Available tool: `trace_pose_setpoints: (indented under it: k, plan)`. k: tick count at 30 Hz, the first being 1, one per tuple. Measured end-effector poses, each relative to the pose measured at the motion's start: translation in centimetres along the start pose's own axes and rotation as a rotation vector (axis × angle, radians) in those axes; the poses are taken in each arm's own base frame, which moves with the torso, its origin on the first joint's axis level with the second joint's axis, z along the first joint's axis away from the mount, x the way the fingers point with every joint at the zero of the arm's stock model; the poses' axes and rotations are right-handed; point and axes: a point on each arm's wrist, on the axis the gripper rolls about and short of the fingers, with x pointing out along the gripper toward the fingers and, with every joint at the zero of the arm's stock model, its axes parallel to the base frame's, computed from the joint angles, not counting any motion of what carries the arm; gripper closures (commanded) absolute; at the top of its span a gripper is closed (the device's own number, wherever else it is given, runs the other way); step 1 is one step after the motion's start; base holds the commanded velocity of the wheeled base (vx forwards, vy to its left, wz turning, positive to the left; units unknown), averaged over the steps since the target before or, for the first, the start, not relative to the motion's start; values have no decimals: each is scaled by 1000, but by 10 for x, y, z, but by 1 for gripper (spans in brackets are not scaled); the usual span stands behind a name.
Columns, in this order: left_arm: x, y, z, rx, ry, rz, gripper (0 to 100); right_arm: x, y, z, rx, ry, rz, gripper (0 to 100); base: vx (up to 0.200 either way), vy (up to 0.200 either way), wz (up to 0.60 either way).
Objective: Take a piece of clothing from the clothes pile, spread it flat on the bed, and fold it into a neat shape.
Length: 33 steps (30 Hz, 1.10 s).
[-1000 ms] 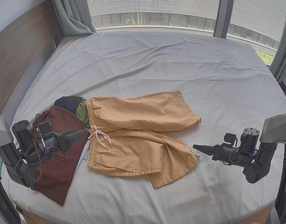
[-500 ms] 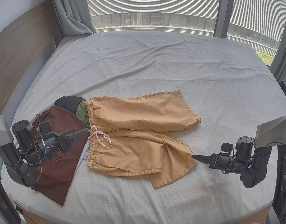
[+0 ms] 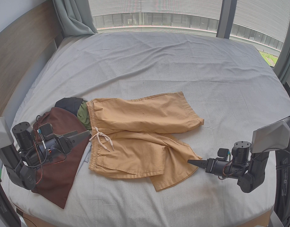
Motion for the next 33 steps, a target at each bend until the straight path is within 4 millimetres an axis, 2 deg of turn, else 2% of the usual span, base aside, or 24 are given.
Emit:
trace_pose_setpoints:
  k: [7, 18, 19, 33]
  plan:
    - [0, 0, 0, 1, 1, 0, 0, 10, 3, 9, 18, -61, -14, 0, 0, 0, 0]
    - [1, -1, -2, 0, 6, -5, 0, 9, 5, 16, 12, -89, -10, 0, 0, 0, 0]
    - [1, -1, -2, -1, 7, -5, 0, 9, 5, 17, 11, -90, -10, 100, 0, 0, 0]
    - [2, -2, -3, -2, 11, -8, 0, 8, 4, 19, 6, -103, -16, 100, 0, 0, 0]
